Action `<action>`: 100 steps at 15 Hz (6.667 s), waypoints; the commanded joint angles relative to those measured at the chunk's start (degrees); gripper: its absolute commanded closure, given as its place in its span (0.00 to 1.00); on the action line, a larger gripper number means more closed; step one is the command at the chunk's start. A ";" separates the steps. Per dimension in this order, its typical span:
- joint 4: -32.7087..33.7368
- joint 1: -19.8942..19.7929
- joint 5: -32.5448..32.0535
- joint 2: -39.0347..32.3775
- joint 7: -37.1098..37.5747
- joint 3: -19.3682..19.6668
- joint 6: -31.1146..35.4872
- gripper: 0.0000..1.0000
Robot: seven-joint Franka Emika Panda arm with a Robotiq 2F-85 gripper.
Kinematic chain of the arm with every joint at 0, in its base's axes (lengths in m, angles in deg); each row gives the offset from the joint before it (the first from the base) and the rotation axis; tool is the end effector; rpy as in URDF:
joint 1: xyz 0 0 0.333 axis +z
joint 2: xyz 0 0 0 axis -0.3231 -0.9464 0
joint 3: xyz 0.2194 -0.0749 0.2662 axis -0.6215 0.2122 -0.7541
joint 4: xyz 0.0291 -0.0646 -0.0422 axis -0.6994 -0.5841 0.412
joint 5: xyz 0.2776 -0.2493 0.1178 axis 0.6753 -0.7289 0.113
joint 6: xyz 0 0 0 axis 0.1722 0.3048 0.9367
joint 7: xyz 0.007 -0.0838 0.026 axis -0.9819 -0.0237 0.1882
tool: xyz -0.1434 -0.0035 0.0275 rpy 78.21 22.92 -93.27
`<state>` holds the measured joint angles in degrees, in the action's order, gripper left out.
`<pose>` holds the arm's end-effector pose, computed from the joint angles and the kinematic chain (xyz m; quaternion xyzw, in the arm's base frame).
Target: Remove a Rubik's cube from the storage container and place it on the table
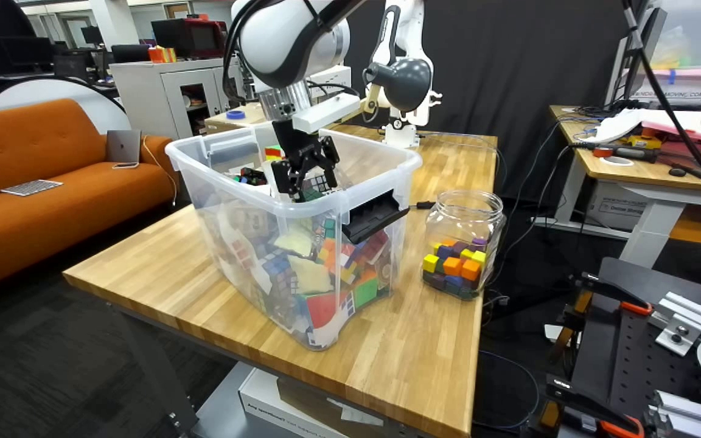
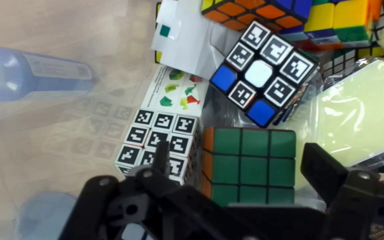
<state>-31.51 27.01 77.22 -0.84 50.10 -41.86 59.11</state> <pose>0.7123 0.1191 0.2471 0.9931 0.0417 -0.0917 0.0598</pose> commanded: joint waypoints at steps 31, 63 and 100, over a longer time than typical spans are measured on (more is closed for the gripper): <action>12.82 -0.91 6.88 -5.27 -1.83 0.65 -4.86 0.81; -32.87 -8.26 0.53 33.66 37.87 11.95 24.23 0.85; -31.65 -23.59 33.14 13.30 40.48 17.07 22.89 0.85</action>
<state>-64.50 4.32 108.37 14.00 90.06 -24.29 81.77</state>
